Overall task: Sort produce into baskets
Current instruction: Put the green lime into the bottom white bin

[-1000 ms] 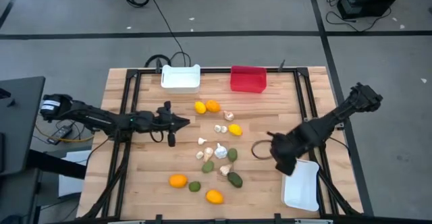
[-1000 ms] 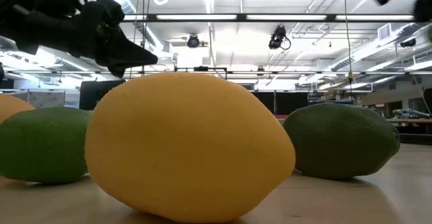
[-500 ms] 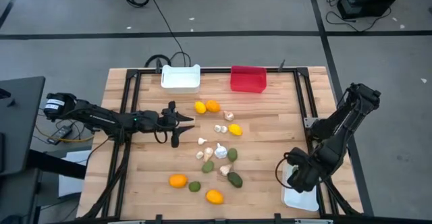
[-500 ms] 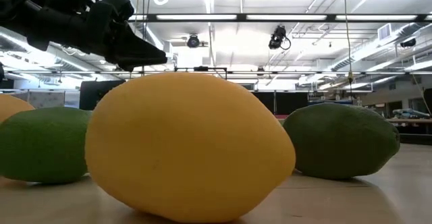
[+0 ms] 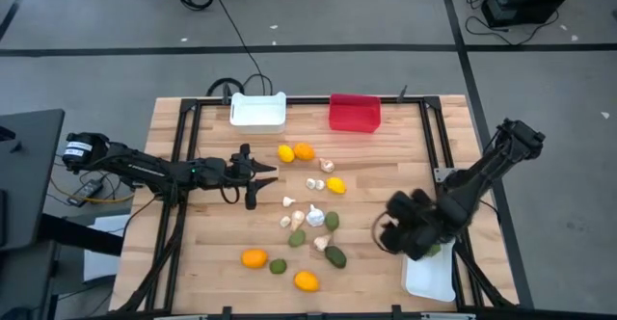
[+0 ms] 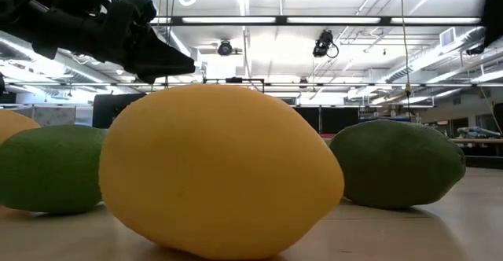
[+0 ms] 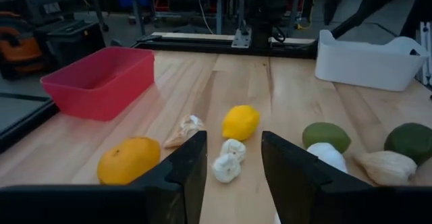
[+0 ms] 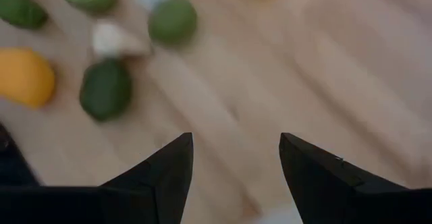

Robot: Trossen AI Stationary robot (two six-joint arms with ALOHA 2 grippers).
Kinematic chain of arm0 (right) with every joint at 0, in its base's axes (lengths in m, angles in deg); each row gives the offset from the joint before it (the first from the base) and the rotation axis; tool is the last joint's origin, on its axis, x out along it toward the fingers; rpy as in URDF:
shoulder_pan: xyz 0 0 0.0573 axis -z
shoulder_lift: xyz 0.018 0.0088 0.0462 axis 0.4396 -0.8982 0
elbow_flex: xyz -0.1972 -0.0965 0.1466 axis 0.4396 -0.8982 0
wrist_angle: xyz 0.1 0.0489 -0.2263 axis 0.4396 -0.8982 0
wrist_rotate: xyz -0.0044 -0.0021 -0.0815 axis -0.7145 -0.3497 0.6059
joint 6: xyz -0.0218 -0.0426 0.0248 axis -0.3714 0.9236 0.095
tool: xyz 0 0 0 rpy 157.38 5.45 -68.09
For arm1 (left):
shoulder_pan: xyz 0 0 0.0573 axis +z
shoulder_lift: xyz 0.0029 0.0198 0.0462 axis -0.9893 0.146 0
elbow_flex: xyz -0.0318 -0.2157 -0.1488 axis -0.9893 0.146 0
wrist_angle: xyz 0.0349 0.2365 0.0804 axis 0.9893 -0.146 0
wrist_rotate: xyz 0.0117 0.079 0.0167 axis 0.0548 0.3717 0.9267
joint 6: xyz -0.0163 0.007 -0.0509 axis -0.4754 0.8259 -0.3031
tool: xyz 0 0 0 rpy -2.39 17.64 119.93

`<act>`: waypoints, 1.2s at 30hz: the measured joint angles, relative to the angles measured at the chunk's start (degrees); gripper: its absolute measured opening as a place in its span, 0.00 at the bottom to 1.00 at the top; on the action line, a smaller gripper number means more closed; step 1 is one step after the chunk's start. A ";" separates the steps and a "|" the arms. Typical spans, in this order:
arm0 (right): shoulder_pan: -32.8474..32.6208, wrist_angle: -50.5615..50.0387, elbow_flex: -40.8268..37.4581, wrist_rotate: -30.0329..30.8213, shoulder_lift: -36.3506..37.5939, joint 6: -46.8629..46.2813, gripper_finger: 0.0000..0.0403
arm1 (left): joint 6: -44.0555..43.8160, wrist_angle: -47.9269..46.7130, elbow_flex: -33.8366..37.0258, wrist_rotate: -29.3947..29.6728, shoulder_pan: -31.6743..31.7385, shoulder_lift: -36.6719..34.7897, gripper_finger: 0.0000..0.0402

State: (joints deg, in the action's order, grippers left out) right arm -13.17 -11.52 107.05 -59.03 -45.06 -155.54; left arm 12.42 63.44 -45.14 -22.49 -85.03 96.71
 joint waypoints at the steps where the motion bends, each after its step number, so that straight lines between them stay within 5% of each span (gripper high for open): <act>1: 1.83 1.53 -0.02 0.22 -1.02 3.66 0.57 | -0.08 -0.16 0.00 0.00 -0.01 0.00 0.37; 10: 15.72 30.03 -0.02 -1.63 -14.12 35.27 0.57 | -7.45 -2.33 -0.01 -0.52 -0.11 -0.02 0.37; 17: 22.28 33.55 -0.02 -14.27 -21.86 26.02 0.57 | -10.75 -7.46 -0.02 -10.62 -1.49 -0.04 0.37; 36: 23.30 37.96 0.29 -19.49 -27.23 24.29 0.57 | -4.40 -8.63 -0.02 -5.06 -2.64 -0.04 0.37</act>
State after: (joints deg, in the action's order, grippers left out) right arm 10.13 26.43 107.35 -78.53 -72.29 -131.25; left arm 8.02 54.82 -45.16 -27.54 -87.67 96.66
